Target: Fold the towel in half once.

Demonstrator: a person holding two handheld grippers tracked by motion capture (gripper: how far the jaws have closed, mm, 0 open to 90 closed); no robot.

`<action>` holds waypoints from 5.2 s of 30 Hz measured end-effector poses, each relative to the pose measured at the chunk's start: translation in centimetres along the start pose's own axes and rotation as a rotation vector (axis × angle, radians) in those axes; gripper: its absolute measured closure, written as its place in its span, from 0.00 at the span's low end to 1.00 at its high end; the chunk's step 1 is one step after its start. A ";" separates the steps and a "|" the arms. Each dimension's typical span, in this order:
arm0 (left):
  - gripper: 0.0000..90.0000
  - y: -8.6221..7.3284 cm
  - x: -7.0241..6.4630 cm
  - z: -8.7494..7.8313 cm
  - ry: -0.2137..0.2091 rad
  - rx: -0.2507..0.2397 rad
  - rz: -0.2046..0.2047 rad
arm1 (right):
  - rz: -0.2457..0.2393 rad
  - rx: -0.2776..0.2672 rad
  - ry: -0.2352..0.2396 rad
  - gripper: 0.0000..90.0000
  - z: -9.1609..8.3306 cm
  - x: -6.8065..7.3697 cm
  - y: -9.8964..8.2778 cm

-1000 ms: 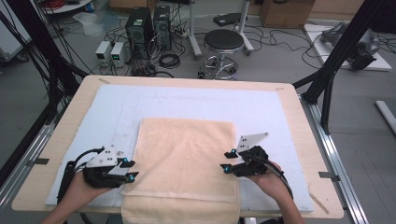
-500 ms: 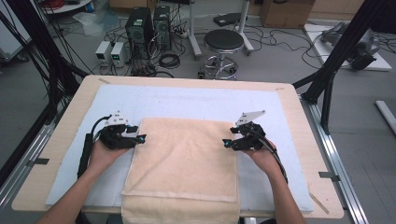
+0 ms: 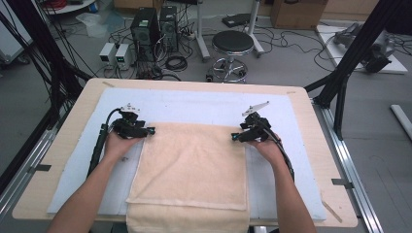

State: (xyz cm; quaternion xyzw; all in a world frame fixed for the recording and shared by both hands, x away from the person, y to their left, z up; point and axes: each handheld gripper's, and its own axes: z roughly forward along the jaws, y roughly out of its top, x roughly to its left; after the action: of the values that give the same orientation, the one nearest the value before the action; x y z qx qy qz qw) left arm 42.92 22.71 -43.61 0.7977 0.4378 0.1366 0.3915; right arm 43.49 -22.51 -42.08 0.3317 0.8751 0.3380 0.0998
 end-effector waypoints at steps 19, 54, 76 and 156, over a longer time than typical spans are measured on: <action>0.92 0.1 -1.2 0.5 -0.016 0.020 -0.001 | -0.018 0.079 0.067 0.90 0.6 0.6 0.2; 0.65 5.9 2.2 -1.1 0.068 -0.031 0.023 | 0.053 0.002 -0.079 0.55 -1.5 -3.0 6.9; 0.44 0.3 -2.1 -4.9 -0.080 -0.068 0.114 | -0.060 -0.087 -0.025 0.42 -3.5 3.6 2.1; 0.94 -6.8 -8.0 -7.5 -0.202 -0.003 0.305 | -0.186 -0.039 0.131 0.92 -3.9 9.4 -5.2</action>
State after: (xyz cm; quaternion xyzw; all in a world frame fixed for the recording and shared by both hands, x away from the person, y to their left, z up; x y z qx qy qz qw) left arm 30.06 22.13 -42.72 0.8639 0.2700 0.1141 0.4097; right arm 32.09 -21.31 -42.13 0.2242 0.9001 0.3650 0.0797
